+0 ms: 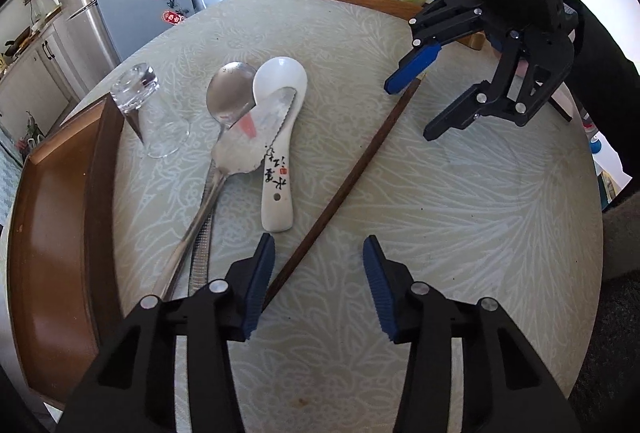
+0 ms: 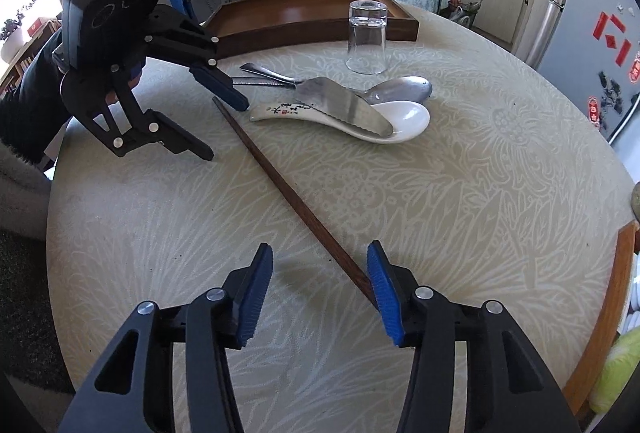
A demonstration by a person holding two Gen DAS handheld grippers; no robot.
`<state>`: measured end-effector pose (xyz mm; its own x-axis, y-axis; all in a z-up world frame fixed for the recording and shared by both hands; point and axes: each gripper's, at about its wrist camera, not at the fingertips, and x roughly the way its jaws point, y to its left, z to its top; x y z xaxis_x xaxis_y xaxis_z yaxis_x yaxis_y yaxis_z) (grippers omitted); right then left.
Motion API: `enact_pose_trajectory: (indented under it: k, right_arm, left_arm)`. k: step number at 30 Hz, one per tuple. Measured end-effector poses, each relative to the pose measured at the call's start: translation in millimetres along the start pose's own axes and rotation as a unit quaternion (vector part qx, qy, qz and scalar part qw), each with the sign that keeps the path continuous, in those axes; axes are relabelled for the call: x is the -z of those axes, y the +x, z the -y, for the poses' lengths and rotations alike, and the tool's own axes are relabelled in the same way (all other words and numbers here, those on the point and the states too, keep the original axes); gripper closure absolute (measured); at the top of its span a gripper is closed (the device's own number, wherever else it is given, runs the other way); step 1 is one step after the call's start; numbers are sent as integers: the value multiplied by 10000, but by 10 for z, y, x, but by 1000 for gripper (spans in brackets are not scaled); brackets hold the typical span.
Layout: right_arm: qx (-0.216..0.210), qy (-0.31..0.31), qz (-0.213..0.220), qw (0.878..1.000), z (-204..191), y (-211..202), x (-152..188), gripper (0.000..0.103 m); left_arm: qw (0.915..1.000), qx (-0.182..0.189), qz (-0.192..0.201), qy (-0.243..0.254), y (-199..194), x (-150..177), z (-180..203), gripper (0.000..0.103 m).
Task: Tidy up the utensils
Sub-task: 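Move the right tool toward the brown chopstick and open its fingers, then close the right gripper on the brown chopstick and lift it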
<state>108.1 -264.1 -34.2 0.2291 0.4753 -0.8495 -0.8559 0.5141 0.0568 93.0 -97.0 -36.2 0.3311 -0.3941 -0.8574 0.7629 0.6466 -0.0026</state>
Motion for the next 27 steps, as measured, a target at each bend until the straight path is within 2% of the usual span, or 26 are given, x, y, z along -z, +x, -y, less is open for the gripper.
enact_pose_trajectory:
  k: [3, 6, 7, 8, 12, 14, 21, 22, 23, 24, 25, 27]
  right_arm:
    - [19, 4, -35, 10000, 41, -11, 9, 59]
    - [245, 5, -100, 9996, 105, 16, -19, 77]
    - [252, -3, -107, 9996, 113, 6, -16, 80]
    - [276, -60, -118, 9995, 117, 7, -17, 81]
    - [479, -404, -164, 9979, 19, 0, -37, 85]
    - [493, -526, -176, 9972, -18, -15, -41, 86]
    - [585, -649, -130, 9961, -86, -66, -48, 91]
    - [546, -584, -19, 9968, -95, -104, -56, 103]
    - [550, -542, 7, 9970, -81, -135, -76, 103]
    - [447, -600, -158, 9971, -88, -112, -75, 103]
    - [595, -707, -166, 9956, -99, -99, -70, 103]
    - [574, -586, -210, 9964, -67, -76, -70, 103]
  left_arm:
    - [10000, 28, -30, 33, 3, -9, -5, 57]
    - [9999, 71, -24, 74, -1, -10, 9, 64]
    - [9999, 87, -21, 90, -4, -12, 18, 68]
    - [9999, 75, -18, 100, -9, -12, 22, 76]
    - [10000, 52, -20, 38, -7, -21, -13, 83]
    - [10000, 7, -14, 53, -6, -24, -9, 92]
    - [9999, -15, -4, 130, -19, -15, 46, 94]
    - [9999, 19, 32, 103, -34, -20, 43, 95]
    - [9999, 39, 77, 87, -55, -28, 46, 98]
    - [9999, 28, 65, 104, -65, -35, 58, 99]
    - [9999, -44, 64, 150, -72, -36, 71, 100]
    - [9998, -125, 14, 167, -57, -26, 76, 100]
